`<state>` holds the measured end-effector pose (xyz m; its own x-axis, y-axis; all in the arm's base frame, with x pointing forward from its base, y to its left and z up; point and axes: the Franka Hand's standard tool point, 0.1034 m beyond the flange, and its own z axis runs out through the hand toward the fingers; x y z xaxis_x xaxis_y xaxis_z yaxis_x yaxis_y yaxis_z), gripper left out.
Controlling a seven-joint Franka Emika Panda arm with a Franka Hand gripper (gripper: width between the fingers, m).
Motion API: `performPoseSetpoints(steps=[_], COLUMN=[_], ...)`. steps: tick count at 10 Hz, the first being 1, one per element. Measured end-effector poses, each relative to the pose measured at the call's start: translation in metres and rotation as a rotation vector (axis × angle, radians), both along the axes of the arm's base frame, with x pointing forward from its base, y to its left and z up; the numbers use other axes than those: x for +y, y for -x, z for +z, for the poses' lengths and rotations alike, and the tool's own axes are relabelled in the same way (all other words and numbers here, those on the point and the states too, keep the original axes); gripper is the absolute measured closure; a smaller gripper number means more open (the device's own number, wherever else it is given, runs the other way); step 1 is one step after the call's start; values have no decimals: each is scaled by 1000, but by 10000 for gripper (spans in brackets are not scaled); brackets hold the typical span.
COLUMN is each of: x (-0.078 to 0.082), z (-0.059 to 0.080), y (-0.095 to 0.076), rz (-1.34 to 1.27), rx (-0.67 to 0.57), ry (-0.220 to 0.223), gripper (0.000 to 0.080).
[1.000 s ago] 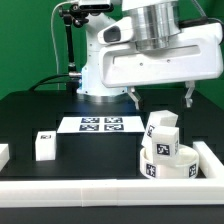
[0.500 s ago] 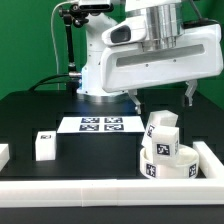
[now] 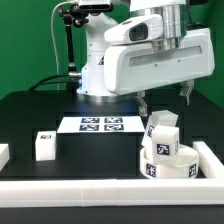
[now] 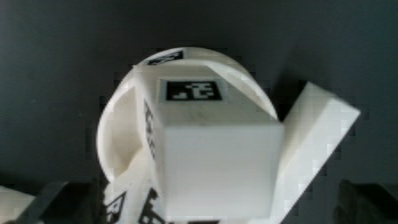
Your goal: Assemble stool
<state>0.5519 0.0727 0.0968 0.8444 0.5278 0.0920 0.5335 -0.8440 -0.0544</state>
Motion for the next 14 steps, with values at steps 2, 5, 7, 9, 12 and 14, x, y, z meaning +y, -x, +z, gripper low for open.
performPoseSetpoints(steps=[2,5,7,9,12,14], x=[-2,-7,-8,-8,-7,-3], z=[-1,-1,-3,-5,-11,-14], y=[0,0,0,1,3,4], rz=[140,293,473,686,973,1152], rx=[-11,-23,-49,-80,-71,-64], ry=[19,35,69,111,167,202], gripper=[150,150,150,150,150,150])
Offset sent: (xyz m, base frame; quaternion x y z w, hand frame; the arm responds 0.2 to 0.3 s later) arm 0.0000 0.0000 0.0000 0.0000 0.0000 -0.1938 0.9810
